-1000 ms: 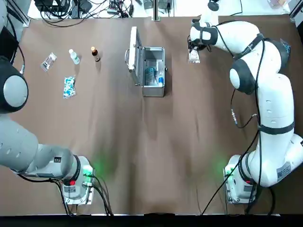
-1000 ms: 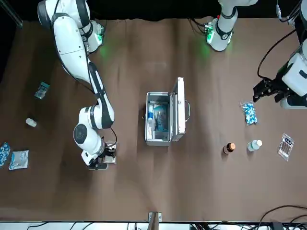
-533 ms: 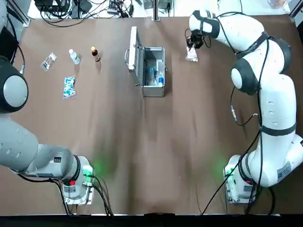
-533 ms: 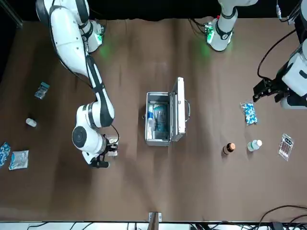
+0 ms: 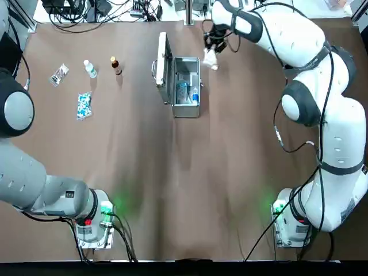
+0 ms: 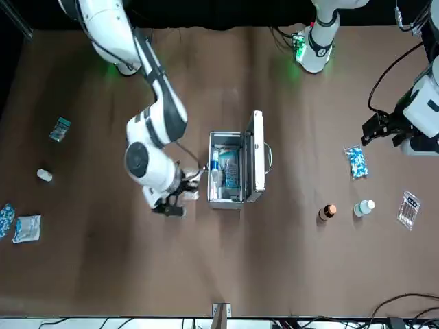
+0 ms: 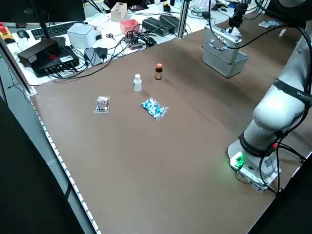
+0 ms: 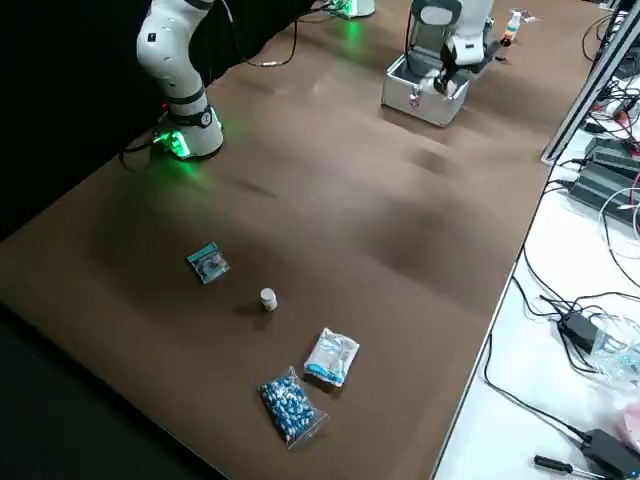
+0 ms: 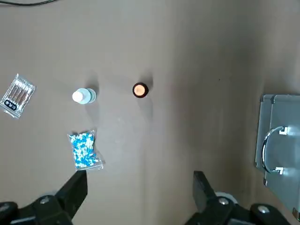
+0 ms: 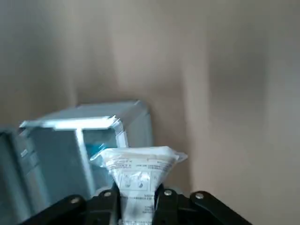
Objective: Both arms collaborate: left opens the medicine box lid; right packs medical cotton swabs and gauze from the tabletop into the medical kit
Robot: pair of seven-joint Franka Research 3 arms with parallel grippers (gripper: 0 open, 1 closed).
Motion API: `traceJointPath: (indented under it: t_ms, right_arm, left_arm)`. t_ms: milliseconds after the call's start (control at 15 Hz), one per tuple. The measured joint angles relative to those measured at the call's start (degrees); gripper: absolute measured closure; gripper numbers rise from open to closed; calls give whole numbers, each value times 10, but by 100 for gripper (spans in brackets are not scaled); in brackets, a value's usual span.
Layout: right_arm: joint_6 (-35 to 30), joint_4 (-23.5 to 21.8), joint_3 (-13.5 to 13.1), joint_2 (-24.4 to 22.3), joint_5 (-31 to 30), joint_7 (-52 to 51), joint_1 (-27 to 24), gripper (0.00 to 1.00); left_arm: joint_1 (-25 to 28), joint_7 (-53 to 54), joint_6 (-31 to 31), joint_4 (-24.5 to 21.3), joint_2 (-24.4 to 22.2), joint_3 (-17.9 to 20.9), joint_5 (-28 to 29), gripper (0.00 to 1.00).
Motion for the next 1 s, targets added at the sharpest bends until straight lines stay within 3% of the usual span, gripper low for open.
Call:
traceJointPath:
  t_ms: [133, 333, 600, 1000]
  right_arm:
    - [0, 0, 7, -1, 6, 32, 29, 66]
    - [0, -1, 9, -1, 6, 52, 64, 37]
    - [0, -1, 8, -1, 6, 54, 70, 3]
    - [-5, 2, -3, -24, 5, 53, 52, 2]
  left_arm:
    - [0, 0, 0, 0, 0, 0, 0, 0]
    - [0, 1, 0, 0, 0, 0, 0, 0]
    - [0, 1, 0, 0, 0, 0, 0, 0]
    - [0, 1, 0, 0, 0, 0, 0, 0]
